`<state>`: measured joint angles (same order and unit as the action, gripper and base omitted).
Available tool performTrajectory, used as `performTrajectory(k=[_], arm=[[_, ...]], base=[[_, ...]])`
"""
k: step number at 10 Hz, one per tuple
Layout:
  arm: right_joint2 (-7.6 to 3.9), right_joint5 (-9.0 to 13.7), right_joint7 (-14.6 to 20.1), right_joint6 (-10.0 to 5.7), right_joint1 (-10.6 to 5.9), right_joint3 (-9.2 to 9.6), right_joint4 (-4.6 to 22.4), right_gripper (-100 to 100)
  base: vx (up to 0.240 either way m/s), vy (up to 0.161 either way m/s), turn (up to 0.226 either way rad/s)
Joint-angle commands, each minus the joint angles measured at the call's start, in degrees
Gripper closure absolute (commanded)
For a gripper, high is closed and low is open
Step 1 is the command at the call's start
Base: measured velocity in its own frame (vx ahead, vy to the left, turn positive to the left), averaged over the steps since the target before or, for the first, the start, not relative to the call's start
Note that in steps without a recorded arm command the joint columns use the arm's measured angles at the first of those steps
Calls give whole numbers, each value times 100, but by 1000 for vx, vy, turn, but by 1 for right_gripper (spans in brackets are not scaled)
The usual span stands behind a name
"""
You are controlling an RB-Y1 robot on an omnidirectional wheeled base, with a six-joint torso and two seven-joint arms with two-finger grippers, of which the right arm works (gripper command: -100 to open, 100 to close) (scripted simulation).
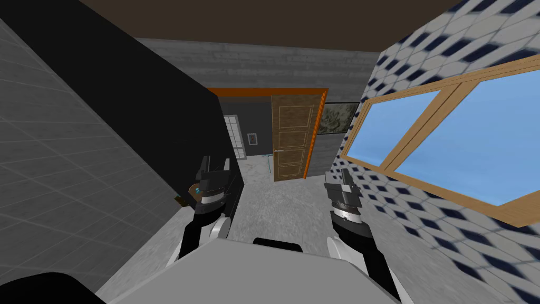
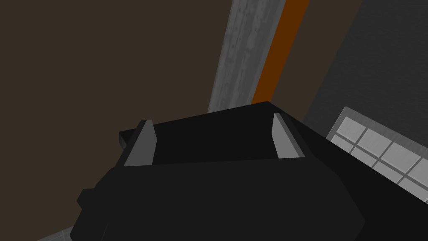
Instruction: Pull the door open
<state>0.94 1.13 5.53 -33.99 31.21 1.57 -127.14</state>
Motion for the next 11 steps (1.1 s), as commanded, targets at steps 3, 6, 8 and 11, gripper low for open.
performTrajectory(k=[3,6,8,11], arm=[[-111,50,-29,17,-332,-35,523,-100],[-185,89,-52,31,-593,-62,934,-100],[-238,120,-69,41,-797,-83,1251,-100],[-321,171,-99,59,-1137,-119,1789,-100]], base=[[96,4,46],[103,-2,45],[96,7,42],[91,-8,49]])
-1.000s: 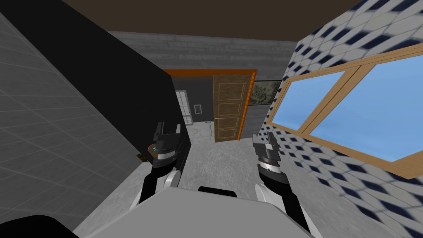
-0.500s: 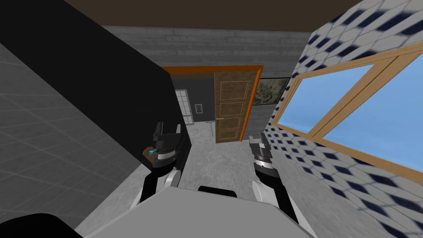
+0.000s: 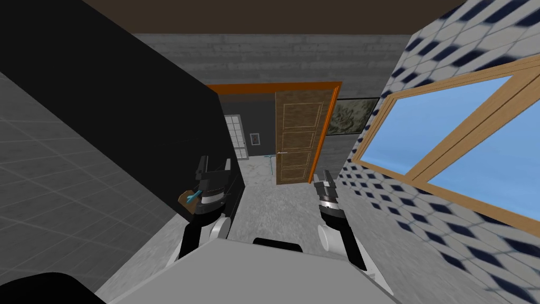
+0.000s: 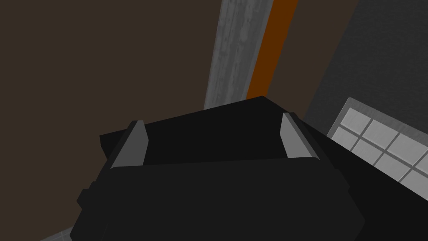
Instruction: Pull the door open
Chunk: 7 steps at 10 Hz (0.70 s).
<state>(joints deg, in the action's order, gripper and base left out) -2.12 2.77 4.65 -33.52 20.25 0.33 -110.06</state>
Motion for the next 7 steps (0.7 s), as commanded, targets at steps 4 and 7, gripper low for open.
performTrajectory(k=[4,7], arm=[[-101,66,-44,31,-424,-35,684,-100],[-158,108,-68,46,-705,-64,1127,-100]], base=[[82,1,45],[60,-2,41]])
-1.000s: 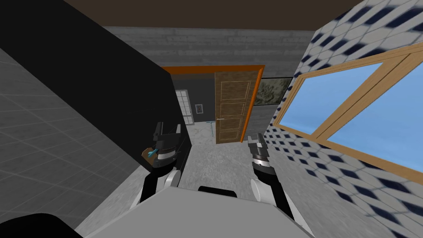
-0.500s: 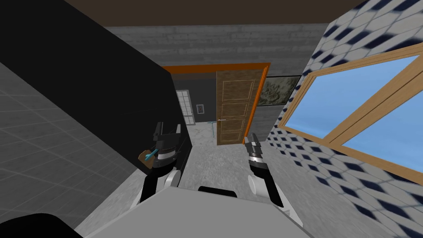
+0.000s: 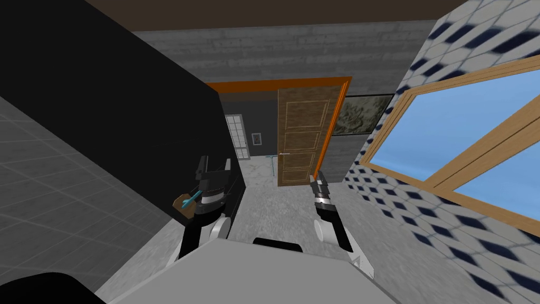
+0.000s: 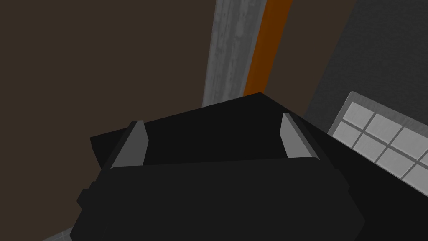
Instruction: Pull the door open
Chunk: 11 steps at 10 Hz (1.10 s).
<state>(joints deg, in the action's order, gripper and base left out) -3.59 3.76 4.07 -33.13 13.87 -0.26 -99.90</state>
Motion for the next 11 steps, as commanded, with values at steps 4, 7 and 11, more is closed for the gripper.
performTrajectory(k=[4,7,11], arm=[[-94,74,-48,30,-501,-50,778,-100],[-148,119,-74,45,-802,-82,1244,-100],[-200,166,-101,61,-1109,-114,1736,-100]], base=[[77,-6,50],[67,0,47],[45,-4,35]])
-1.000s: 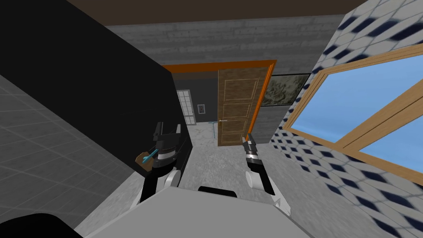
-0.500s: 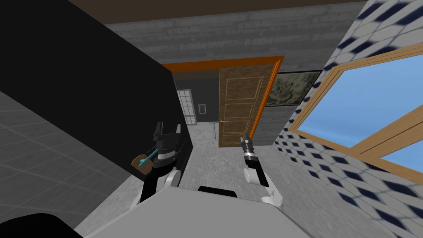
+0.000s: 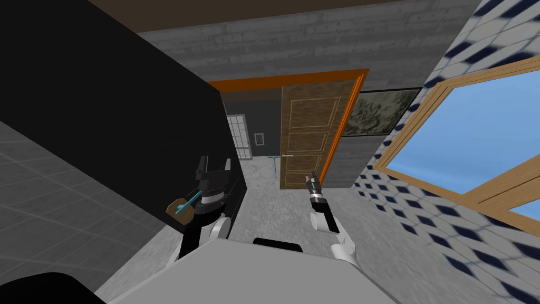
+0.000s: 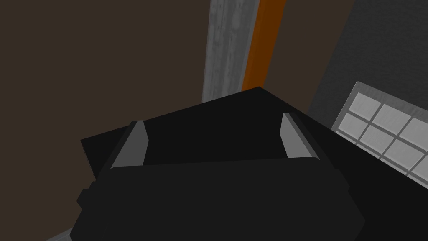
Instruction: Pull the door open
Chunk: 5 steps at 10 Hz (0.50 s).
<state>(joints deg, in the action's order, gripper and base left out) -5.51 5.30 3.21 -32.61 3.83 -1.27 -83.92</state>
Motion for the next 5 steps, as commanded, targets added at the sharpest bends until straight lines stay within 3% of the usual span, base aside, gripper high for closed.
performTrajectory(k=[1,2,4,5], arm=[[-34,35,-28,17,-260,-29,286,-100],[-34,35,-28,17,-260,-29,395,-100],[-83,82,-55,33,-569,-62,788,-100],[-83,82,-55,33,-569,-62,881,-100]], base=[[76,1,82],[58,-13,17],[68,-11,53],[74,-8,30]])
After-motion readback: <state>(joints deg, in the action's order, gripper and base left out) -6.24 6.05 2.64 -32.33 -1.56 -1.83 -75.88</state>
